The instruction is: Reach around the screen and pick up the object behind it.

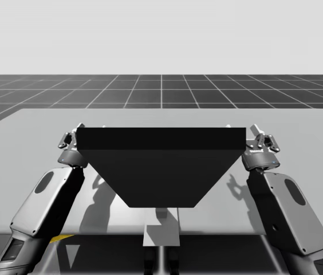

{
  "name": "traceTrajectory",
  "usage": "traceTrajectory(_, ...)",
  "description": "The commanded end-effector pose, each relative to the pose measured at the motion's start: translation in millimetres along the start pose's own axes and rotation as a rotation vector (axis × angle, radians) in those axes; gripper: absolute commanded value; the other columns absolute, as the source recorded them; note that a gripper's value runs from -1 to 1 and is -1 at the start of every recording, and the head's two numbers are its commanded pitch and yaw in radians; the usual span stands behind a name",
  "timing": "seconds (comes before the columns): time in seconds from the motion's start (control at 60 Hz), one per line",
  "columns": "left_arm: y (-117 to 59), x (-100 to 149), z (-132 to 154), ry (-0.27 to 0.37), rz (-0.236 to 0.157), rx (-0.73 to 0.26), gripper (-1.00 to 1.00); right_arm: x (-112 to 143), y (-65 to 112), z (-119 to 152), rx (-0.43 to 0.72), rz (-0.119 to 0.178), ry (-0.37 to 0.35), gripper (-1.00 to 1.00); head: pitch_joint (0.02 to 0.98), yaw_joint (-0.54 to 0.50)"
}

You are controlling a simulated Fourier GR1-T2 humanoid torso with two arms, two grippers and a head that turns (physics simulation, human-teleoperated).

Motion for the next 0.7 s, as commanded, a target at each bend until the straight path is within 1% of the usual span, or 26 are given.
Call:
traceTrajectory(0.017, -0.7, -1.1, -0.3, 0.006, -0.003, -0.005, -1.0, -1.7, 1.0, 1.3, -0.036, 0.025, 0.005, -1.0, 0.108, 0.0)
traceTrajectory(0.033, -0.7, -1.1, -0.3, 0.007, -0.003, -0.005, -1.0, -1.1, 1.4, 2.1, -0.036, 0.027, 0.002, -1.0, 0.109, 0.0)
traceTrajectory(0.067, -0.8, -1.0, -0.2, 0.008, -0.002, -0.005, -1.0, -0.7, 1.8, 2.4, -0.012, 0.015, 0.0, -1.0, 0.109, 0.0)
traceTrajectory(0.083, -1.0, -0.7, -0.1, 0.01, 0.001, -0.007, -1.0, -0.1, 2.5, 2.8, 0.024, -0.003, -0.006, -1.0, 0.111, 0.0)
traceTrajectory(0.15, -1.1, 0.8, 0.7, 0.015, 0.002, -0.015, -1.0, -0.9, 3.9, 2.1, 0.059, -0.003, -0.006, -1.0, 0.112, 0.0)
traceTrajectory(0.183, -1.0, 3.1, 1.9, 0.021, 0.006, -0.029, -1.0, -0.7, 4.7, 2.4, 0.107, -0.011, 0.002, -1.0, 0.112, 0.0)
traceTrajectory(0.2, -0.6, 5.2, 3.2, 0.026, 0.019, -0.045, -1.0, -0.3, 5.5, 3.2, 0.135, -0.024, 0.005, -1.0, 0.112, 0.0)
traceTrajectory(0.217, 0.0, 7.3, 4.2, 0.029, 0.033, -0.06, -1.0, -0.1, 6.4, 3.2, 0.153, -0.028, 0.005, -1.0, 0.112, -0.01)
traceTrajectory(0.233, 0.2, 8.3, 4.8, 0.031, 0.038, -0.071, -1.0, -0.1, 6.9, 3.4, 0.159, -0.025, 0.003, -1.0, 0.113, -0.01)
traceTrajectory(0.267, 1.0, 9.9, 6.1, 0.037, 0.044, -0.098, -1.0, -0.2, 7.8, 3.6, 0.177, -0.025, 0.001, -1.0, 0.113, -0.01)
traceTrajectory(0.317, 2.9, 11.5, 8.6, 0.044, 0.04, -0.151, -1.0, -1.6, 9.9, 4.1, 0.224, -0.046, 0.008, -1.0, 0.116, -0.01)
traceTrajectory(0.333, 3.3, 11.6, 9.3, 0.046, 0.038, -0.163, -1.0, -2.7, 10.2, 3.9, 0.232, -0.044, 0.004, -1.0, 0.118, -0.01)
traceTrajectory(0.35, 4.7, 10.9, 11.7, 0.058, 0.041, -0.203, -1.0, -5.4, 11.3, 4.9, 0.244, -0.029, -0.006, -1.0, 0.12, -0.01)
traceTrajectory(0.367, 5.2, 10.5, 12.5, 0.063, 0.043, -0.216, -1.0, -6.5, 11.5, 5.1, 0.251, -0.024, -0.01, -1.0, 0.121, -0.01)
traceTrajectory(0.417, 6.8, 8.7, 15.1, 0.071, 0.043, -0.25, -1.0, -9.4, 12.2, 8.1, 0.272, -0.023, 0.008, -1.0, 0.121, -0.01)
traceTrajectory(0.433, 7.8, 7.3, 16.9, 0.081, 0.046, -0.28, -1.0, -11.3, 12.4, 10.0, 0.284, -0.018, 0.009, -1.0, 0.121, -0.01)
traceTrajectory(0.467, 8.9, 6.4, 19.2, 0.09, 0.041, -0.307, -1.0, -12.3, 12.0, 12.2, 0.299, -0.001, 0.007, -1.0, 0.122, -0.01)
traceTrajectory(0.5, 11.3, 5.2, 23.4, 0.104, 0.034, -0.354, -1.0, -11.9, 10.5, 17.4, 0.335, -0.009, 0.017, -1.0, 0.124, -0.01)
traceTrajectory(0.533, 12.7, 5.3, 25.8, 0.108, 0.029, -0.381, -1.0, -11.2, 9.7, 20.4, 0.348, -0.004, 0.016, -1.0, 0.126, -0.01)
traceTrajectory(0.567, 15.6, 6.5, 29.0, 0.111, 0.02, -0.416, -1.0, -10.2, 7.2, 24.6, 0.365, 0.016, 0.003, -1.0, 0.129, -0.01)
traceTrajectory(0.6, 19.1, 8.2, 31.0, 0.115, 0.028, -0.448, -1.0, -8.9, 4.2, 28.6, 0.388, 0.018, 0.005, -1.0, 0.132, -0.01)
traceTrajectory(0.617, 20.4, 8.7, 31.4, 0.117, 0.029, -0.457, -1.0, -8.8, 3.0, 29.8, 0.395, 0.026, 0.002, -1.0, 0.132, -0.01)
traceTrajectory(0.633, 22.9, 9.6, 32.1, 0.118, 0.024, -0.474, -1.0, -8.5, 0.9, 32.3, 0.41, 0.037, -0.001, -1.0, 0.134, -0.01)
traceTrajectory(0.683, 27.5, 10.1, 31.2, 0.115, 0.011, -0.494, -1.0, -9.5, -3.0, 34.8, 0.436, 0.051, -0.005, -1.0, 0.135, -0.01)
traceTrajectory(0.7, 32.1, 10.3, 29.7, 0.116, 0.007, -0.513, -1.0, -10.4, -6.9, 36.9, 0.458, 0.058, -0.006, -1.0, 0.134, -0.02)
